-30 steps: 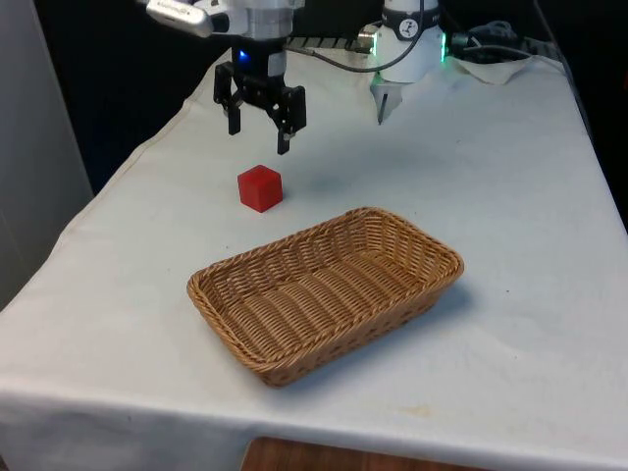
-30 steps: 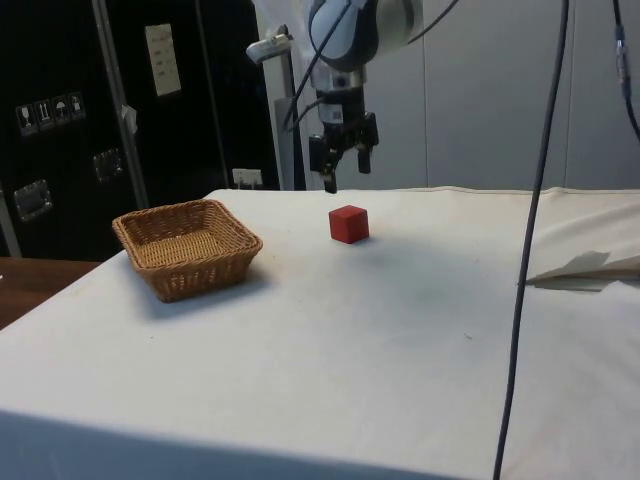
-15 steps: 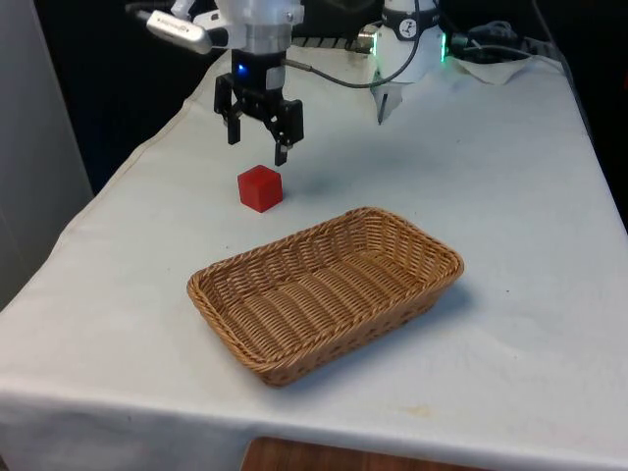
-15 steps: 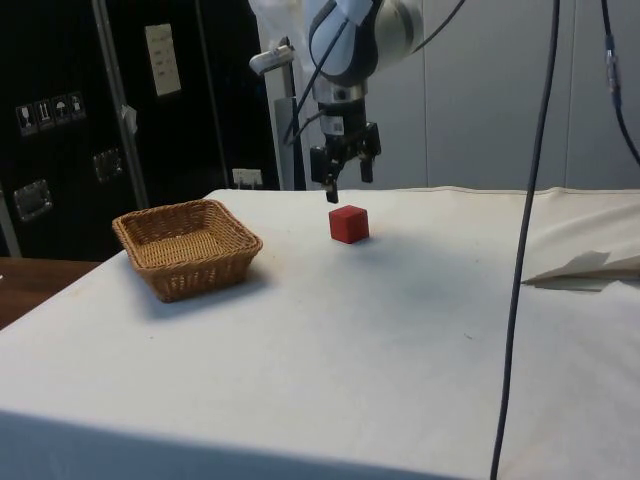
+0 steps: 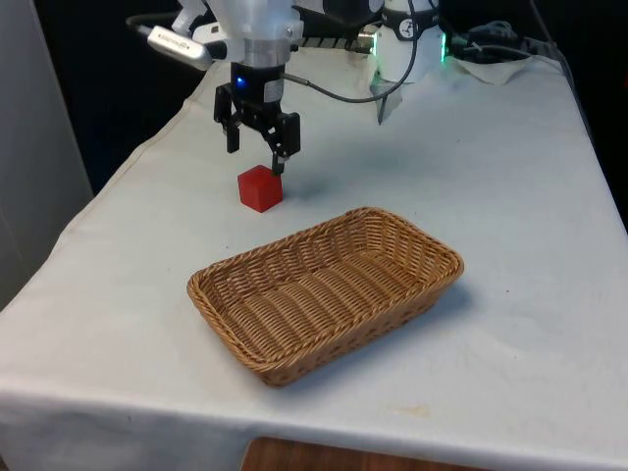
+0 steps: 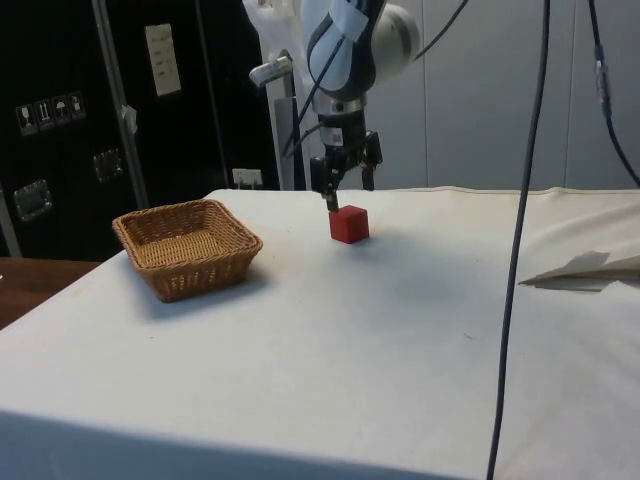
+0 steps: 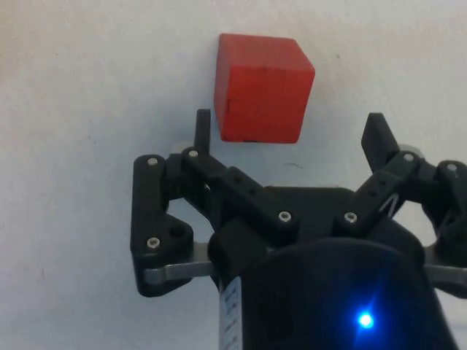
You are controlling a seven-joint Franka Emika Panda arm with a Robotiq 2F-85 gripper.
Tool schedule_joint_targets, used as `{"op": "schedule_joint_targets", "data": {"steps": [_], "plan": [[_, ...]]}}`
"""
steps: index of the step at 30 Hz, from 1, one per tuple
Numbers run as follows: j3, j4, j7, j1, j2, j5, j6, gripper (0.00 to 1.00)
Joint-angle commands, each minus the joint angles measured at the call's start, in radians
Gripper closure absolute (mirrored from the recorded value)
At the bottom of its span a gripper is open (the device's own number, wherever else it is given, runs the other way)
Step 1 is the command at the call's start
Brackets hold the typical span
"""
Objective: Pick up the cube and place it into the basket.
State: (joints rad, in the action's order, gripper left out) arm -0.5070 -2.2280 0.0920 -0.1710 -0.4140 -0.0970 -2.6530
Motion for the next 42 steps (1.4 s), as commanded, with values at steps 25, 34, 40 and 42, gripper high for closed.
{"op": "schedule_joint_targets", "data": {"steps": [25, 34, 40, 42], "plan": [[0.023, 0.031, 0.081, 0.004, -0.069, -0.015, -0.036, 0.00], [0.033, 0.041, 0.127, 0.007, -0.088, -0.012, -0.045, 0.00], [0.031, 0.042, 0.138, 0.009, -0.099, -0.013, -0.051, 0.00], [0.031, 0.043, 0.144, 0.008, -0.102, -0.012, -0.054, 0.00]]}}
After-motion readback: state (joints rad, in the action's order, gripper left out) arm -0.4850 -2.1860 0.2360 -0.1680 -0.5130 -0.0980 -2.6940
